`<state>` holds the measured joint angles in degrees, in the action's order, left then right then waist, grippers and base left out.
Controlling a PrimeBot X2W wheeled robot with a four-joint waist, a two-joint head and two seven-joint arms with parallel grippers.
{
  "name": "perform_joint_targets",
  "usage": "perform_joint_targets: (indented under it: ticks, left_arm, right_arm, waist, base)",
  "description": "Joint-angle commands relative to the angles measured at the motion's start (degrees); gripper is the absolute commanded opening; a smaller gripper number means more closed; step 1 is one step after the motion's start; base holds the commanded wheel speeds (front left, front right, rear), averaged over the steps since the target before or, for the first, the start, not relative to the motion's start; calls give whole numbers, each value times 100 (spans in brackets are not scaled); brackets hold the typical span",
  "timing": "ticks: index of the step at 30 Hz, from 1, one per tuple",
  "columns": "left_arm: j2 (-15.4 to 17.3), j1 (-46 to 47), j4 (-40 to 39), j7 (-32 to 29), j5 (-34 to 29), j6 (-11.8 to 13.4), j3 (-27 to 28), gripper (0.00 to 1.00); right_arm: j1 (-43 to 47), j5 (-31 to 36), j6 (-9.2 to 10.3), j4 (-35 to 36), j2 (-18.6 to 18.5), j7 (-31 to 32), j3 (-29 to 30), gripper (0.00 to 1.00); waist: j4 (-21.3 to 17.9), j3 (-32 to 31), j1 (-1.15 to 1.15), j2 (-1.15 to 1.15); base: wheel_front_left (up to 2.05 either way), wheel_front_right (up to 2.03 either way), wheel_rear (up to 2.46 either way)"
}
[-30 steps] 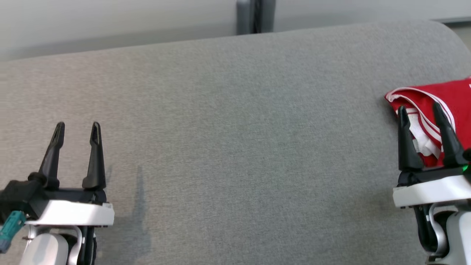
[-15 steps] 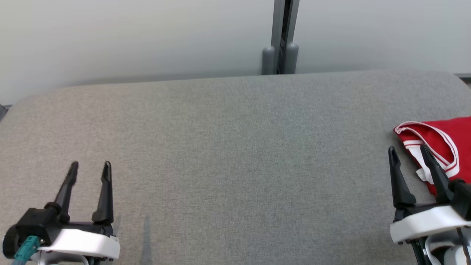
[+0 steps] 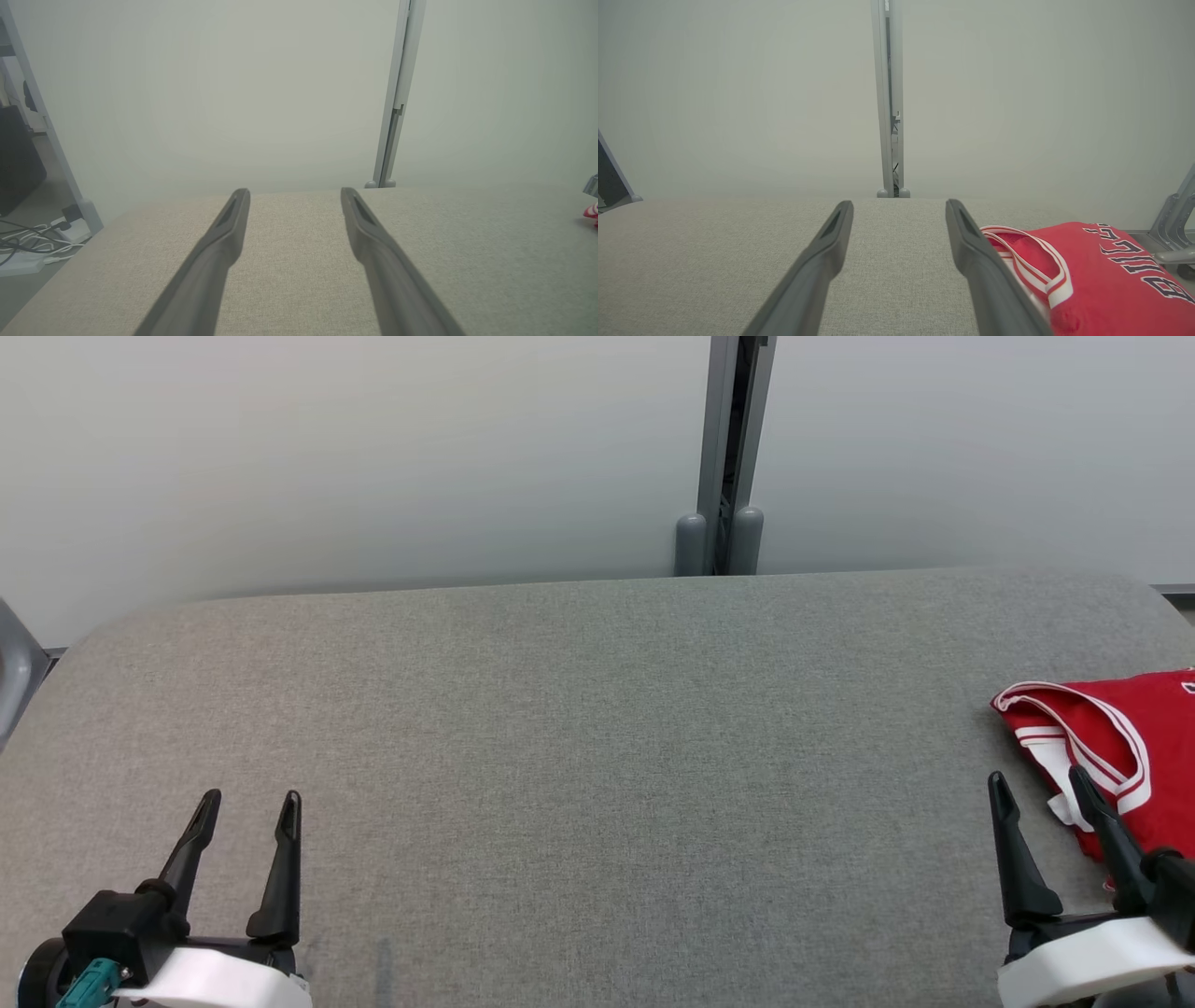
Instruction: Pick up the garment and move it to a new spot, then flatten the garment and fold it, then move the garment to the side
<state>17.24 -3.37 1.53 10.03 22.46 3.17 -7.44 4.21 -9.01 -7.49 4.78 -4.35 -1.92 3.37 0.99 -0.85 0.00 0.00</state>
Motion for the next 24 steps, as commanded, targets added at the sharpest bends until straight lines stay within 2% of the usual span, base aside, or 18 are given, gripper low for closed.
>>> perform_joint_targets:
  ticks: [1, 24]
  left_arm:
    - [35, -44, -28, -25, 19, 51, 6, 100]
    - [96, -58, -68, -135, 113, 162, -29, 100]
  right_arm:
    - [59, 29, -1, 58, -19, 36, 23, 100]
    - [131, -34, -1, 147, 65, 85, 50, 100]
  waist:
    - [-16, -2, 0, 0]
    - [-62, 25, 0, 0]
  base:
    - [0, 0, 0]
    - [0, 0, 0]
